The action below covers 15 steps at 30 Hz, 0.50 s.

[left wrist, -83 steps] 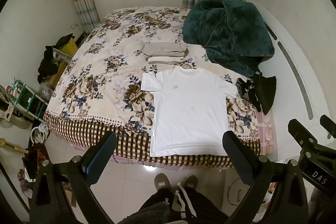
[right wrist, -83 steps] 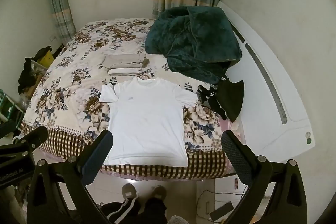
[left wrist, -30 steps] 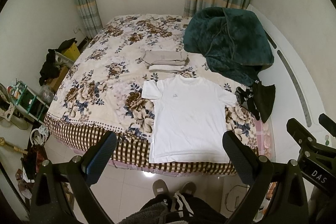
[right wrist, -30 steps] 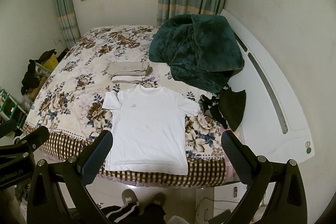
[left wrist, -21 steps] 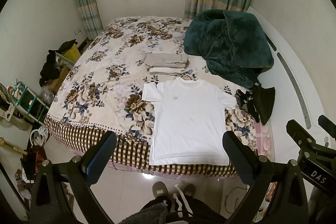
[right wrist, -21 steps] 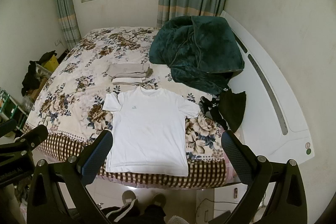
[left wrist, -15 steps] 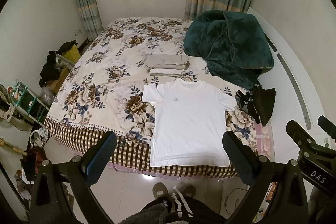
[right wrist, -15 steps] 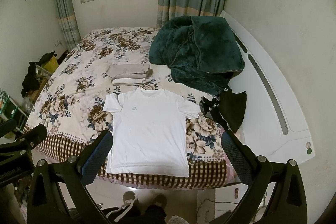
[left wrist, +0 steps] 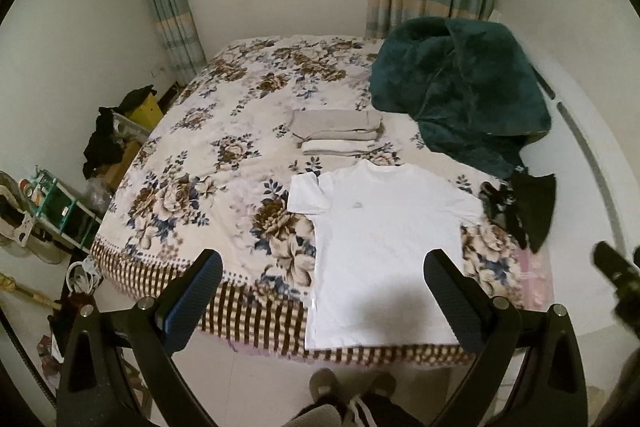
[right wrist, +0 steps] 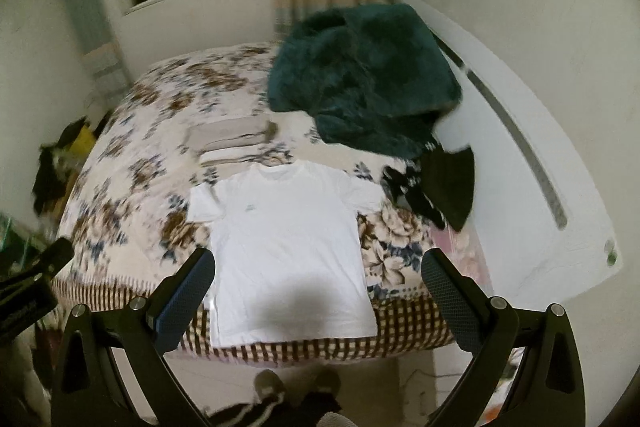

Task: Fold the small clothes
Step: 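Lower both grippers onto the white T-shirt's sleeves and body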

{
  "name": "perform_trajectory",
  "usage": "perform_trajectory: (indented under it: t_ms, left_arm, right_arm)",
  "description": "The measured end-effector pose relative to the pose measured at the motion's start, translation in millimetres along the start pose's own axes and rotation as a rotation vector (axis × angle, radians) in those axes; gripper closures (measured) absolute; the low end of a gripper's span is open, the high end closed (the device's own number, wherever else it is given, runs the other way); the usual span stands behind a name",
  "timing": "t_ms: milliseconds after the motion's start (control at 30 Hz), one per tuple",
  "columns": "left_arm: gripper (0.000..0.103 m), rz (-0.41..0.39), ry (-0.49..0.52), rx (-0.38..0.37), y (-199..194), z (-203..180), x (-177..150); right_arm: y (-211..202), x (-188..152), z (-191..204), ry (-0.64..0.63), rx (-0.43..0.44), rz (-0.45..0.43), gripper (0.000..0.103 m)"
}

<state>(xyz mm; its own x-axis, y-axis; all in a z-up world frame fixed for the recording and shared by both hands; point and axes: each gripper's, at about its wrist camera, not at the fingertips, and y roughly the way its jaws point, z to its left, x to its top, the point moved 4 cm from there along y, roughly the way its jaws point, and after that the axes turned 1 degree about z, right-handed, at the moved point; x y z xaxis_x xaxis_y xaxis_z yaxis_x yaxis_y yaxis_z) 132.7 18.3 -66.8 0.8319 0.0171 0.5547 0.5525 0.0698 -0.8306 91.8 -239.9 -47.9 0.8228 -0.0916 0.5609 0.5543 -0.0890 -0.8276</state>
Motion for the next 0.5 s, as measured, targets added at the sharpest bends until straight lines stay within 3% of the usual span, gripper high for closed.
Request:
perform_trajectory:
  t_ms: [133,267,400,500]
  left_arm:
    - [0.000,0.041,0.021,0.052,68.4,-4.3,5.5]
    - [0.000,0.174,0.005,0.067,163.7,-20.8,11.4]
    - [0.000,0.274,0.003,0.113,258.8,-48.7,14.0]
    - [0.000,0.345,0.005,0.176,323.5,-63.1,13.2]
  right_arm:
    - [74.1,7.0,-35.0,0.134,-0.064,0.036,0.000]
    - [173.8,6.3,-74.3,0.239,-0.115,0.138,0.000]
    - [283.8,-1.2,-119.6,0.344,-0.125,0.237,0.000]
    - [376.8,-10.0,-153.3,0.449,-0.081,0.311,0.000]
